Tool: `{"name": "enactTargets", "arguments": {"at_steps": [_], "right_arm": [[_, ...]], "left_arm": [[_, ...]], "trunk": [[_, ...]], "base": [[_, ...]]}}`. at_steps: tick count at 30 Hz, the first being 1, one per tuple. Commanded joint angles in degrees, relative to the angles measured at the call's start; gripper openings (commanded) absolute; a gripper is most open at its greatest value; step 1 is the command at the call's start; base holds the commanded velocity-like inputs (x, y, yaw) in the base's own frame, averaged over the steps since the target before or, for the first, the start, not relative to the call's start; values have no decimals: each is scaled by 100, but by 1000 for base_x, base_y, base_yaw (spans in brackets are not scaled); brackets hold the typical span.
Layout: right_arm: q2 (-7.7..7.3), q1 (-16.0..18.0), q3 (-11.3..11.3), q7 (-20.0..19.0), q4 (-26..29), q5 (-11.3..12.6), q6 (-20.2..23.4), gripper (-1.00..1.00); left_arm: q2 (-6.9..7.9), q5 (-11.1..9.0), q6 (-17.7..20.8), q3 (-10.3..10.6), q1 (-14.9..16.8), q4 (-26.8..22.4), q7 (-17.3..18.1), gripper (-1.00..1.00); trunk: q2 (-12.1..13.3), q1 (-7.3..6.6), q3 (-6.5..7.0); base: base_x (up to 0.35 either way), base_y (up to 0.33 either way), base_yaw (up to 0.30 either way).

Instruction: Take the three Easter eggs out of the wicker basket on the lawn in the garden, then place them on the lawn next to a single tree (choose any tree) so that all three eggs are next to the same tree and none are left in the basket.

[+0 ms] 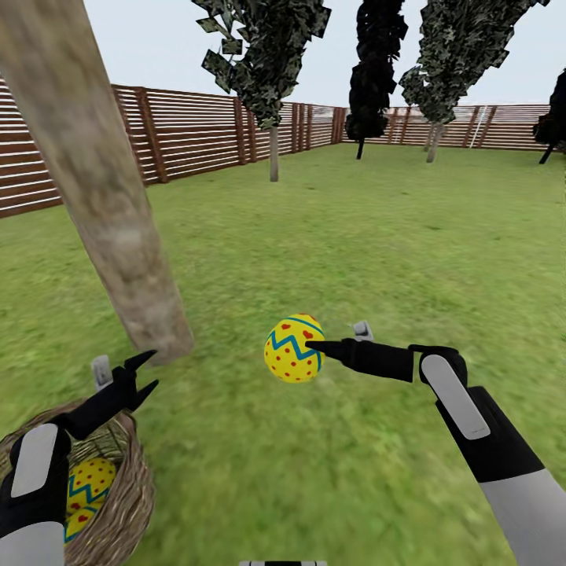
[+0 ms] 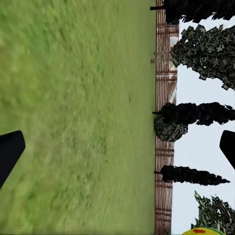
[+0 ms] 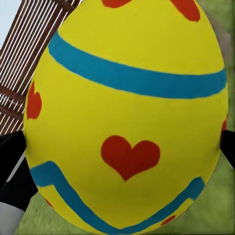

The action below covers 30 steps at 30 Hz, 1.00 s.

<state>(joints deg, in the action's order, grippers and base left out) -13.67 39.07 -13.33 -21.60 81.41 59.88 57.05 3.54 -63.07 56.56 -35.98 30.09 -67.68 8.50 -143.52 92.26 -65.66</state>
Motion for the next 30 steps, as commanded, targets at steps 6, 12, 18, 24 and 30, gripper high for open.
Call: {"name": "enactTargets", "arguments": {"at_steps": [6,12,18,24,30], "right_arm": [[7,4,-3,-24,-2,-88,8,-100],[13,5,-3,216,-2,-99,8,-100],[84,5,-93,1923,23,-467,-9,-100],[338,5,-150,3193,24,-764,-10,-100],[354,5,-416,3471,33,-900,-10,-100]], "left_arm": [[-2,58,29,-14,6,0,53,100],[-2,58,22,-13,6,0,50,100],[-2,58,21,-14,6,8,48,100],[-8,58,21,-11,6,9,49,100],[-116,58,4,-14,6,7,46,100]], "trunk": [[-2,-1,-5],[-2,-1,-17],[-2,-1,-35],[-2,-1,-58],[-2,-1,-69]], "base": [[0,-245,89],[0,-214,287],[0,-76,291],[0,-290,275],[0,-41,102]]}}
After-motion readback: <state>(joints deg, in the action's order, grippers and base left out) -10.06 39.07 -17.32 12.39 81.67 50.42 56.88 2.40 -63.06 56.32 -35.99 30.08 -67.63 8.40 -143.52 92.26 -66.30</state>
